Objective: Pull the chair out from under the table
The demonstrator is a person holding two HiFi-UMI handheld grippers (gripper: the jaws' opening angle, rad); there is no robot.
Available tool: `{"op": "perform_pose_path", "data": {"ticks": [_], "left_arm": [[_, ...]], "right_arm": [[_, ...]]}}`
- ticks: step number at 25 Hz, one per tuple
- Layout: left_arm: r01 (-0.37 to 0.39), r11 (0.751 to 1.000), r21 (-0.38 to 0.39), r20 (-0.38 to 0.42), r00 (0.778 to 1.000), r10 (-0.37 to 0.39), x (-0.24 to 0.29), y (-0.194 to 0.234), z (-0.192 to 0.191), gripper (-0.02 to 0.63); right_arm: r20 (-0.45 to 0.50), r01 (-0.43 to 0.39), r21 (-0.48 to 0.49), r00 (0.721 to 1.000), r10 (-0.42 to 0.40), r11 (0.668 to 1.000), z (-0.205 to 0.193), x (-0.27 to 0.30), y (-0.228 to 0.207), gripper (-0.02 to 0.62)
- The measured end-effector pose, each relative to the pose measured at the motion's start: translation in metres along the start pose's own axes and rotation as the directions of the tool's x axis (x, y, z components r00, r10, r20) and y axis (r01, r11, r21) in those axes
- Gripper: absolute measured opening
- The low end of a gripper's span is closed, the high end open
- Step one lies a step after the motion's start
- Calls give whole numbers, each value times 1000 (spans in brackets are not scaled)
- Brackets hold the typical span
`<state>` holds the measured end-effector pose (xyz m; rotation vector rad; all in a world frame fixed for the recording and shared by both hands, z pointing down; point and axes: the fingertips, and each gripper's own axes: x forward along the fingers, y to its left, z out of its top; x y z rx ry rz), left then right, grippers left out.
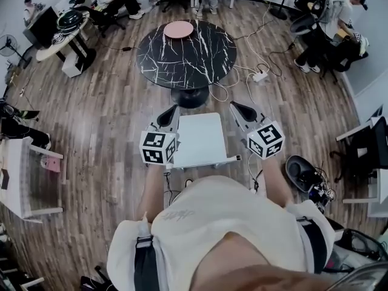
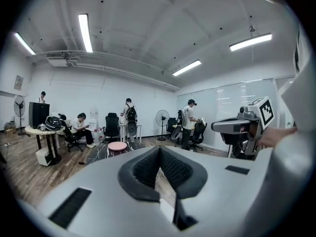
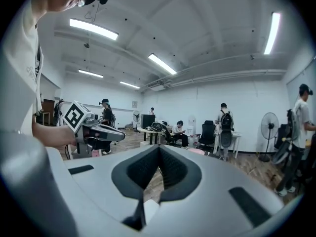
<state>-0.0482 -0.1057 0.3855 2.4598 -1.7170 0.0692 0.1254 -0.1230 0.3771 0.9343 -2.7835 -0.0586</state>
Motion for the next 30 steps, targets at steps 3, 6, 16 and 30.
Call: {"op": "perform_pose_path", "data": {"ticks": [3, 6, 16, 30], "left_arm": [[4, 1000, 6, -13, 1000, -4, 0, 0, -4, 17], [6, 1000, 3, -13, 1000, -6, -2, 0, -3, 18], [49, 999, 4, -44, 998, -49, 1, -8, -14, 18], [60, 998, 3, -33, 998, -60, -6, -9, -10, 18]], "right_arm": [[-8, -7, 14, 1000, 7, 1000, -7, 0, 2, 5], [-22, -17, 0, 1000, 17, 1000, -10, 0, 11, 5], [-29, -6, -19, 1000, 6, 1000, -13, -5, 13, 5], [-49, 1, -45, 999, -3, 999, -12, -7, 22, 5]]}}
